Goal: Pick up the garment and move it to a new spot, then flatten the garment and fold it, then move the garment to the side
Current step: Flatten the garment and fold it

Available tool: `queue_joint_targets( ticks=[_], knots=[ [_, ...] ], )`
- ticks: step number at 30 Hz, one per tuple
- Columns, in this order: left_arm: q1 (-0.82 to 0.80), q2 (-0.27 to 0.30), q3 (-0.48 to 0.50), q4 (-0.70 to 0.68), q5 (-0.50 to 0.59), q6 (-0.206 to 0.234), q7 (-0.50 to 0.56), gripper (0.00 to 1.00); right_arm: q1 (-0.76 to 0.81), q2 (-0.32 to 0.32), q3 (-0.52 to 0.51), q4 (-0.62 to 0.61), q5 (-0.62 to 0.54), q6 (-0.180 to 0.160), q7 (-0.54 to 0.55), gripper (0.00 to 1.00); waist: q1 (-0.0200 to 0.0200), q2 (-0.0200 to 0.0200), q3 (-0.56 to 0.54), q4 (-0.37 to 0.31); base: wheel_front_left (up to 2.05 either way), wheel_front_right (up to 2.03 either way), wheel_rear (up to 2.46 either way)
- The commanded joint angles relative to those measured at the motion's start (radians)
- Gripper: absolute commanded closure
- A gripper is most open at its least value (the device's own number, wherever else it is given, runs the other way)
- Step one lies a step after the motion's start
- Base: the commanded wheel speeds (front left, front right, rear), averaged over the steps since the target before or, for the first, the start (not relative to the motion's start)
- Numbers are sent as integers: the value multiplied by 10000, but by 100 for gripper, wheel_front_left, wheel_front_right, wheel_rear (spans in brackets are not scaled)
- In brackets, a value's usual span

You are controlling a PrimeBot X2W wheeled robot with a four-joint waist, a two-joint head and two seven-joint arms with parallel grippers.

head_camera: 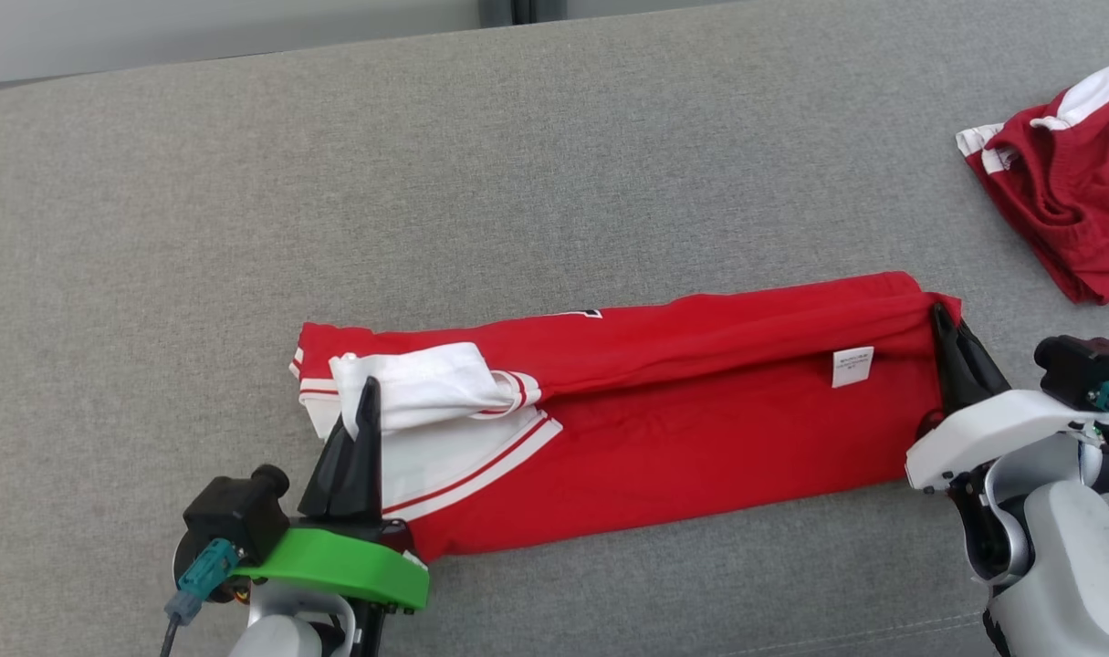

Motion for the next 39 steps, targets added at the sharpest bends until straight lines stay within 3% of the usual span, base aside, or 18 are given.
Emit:
queue_joint_targets(
  ticks=[1, 2, 3, 4, 5, 17, 23, 39],
  knots=[
    [189, 10, 2, 30, -33, 58, -94, 59, 232, 70, -127, -86, -111, -17, -94, 88, 0, 0, -40, 32, 0, 0, 0],
    [255, -19, -12, 54, -11, 77, -113, 18, 323, 150, -216, -128, -138, -17, -166, 70, 0, 0, -60, 42, 0, 0, 0],
    [349, -77, -27, 76, -47, 79, -141, 0, 444, 217, -328, -192, -178, -17, -252, 53, 0, 0, -85, 55, 0, 0, 0],
    [424, -101, -43, 74, -59, 79, -168, 0, 556, 257, -395, -240, -212, -17, -303, 3, 0, 0, -106, 67, 0, 0, 0],
    [504, -117, -13, 53, -67, 120, -190, 0, 702, 317, -500, -308, -252, -17, -402, 0, 0, 0, -133, 81, 0, 0, 0],
    [1147, 112, 1145, -924, 425, 735, -440, 0, 1860, 767, -1453, -1398, -638, -17, -563, 0, 0, 0, -377, 82, 0, 0, 0],
    [1218, 84, 1698, -1137, 709, 737, -441, 0, 1897, 797, -1493, -1638, -841, -17, -153, 0, 0, 0, -535, 93, 0, 0, 0],
    [1249, -362, 2075, -971, 1205, 608, -444, 0, 864, -59, -748, -148, -1148, -17, 2592, 0, 0, 0, -754, 659, 0, 0, 0]
  ],
)
